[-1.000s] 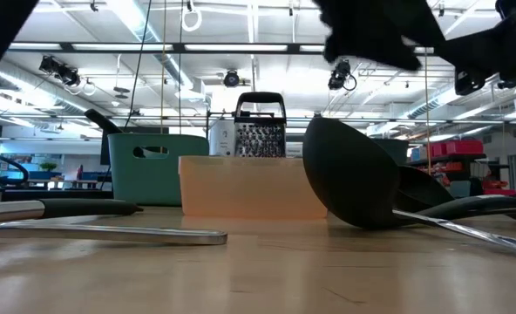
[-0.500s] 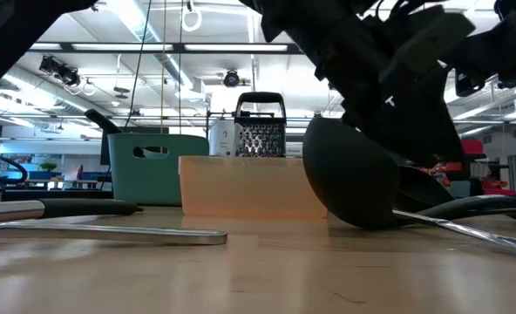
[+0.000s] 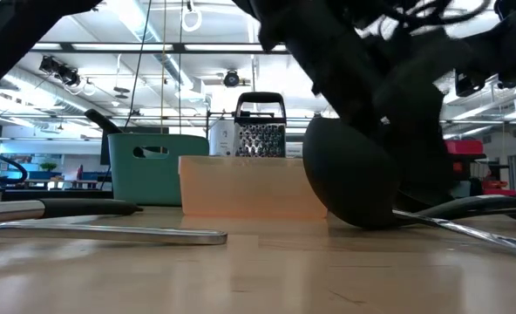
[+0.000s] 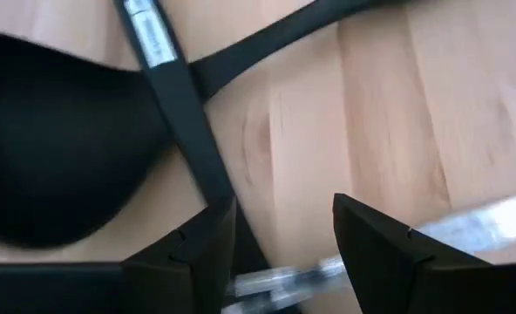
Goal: Pick & Place Kitchen Items
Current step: Put the left black ladle into the orange bin
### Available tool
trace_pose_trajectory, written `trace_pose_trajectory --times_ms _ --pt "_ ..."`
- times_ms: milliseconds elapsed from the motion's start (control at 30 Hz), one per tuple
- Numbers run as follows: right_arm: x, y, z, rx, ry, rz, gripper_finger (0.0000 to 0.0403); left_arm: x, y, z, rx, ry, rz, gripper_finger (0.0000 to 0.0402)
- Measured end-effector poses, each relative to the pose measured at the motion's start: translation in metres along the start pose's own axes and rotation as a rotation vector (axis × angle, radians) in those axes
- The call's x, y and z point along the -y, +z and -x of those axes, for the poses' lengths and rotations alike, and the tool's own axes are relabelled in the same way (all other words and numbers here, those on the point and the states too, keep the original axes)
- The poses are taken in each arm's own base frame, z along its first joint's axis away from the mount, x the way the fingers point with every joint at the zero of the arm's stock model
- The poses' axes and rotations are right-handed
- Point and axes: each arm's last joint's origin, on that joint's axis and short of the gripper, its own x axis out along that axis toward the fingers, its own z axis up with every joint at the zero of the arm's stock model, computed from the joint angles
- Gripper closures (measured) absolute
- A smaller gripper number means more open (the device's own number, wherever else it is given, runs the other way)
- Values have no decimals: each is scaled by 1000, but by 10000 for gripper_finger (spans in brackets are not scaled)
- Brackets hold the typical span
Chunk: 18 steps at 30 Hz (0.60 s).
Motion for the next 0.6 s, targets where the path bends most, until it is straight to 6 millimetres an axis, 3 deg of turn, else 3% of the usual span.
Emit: trace_pose_trajectory --times_ms 400,600 --pt "0 0 0 1 0 -1 395 -9 -12 -26 -8 1 35 203" --pt "0 0 0 0 1 0 395 -12 -11 -27 -1 10 22 203"
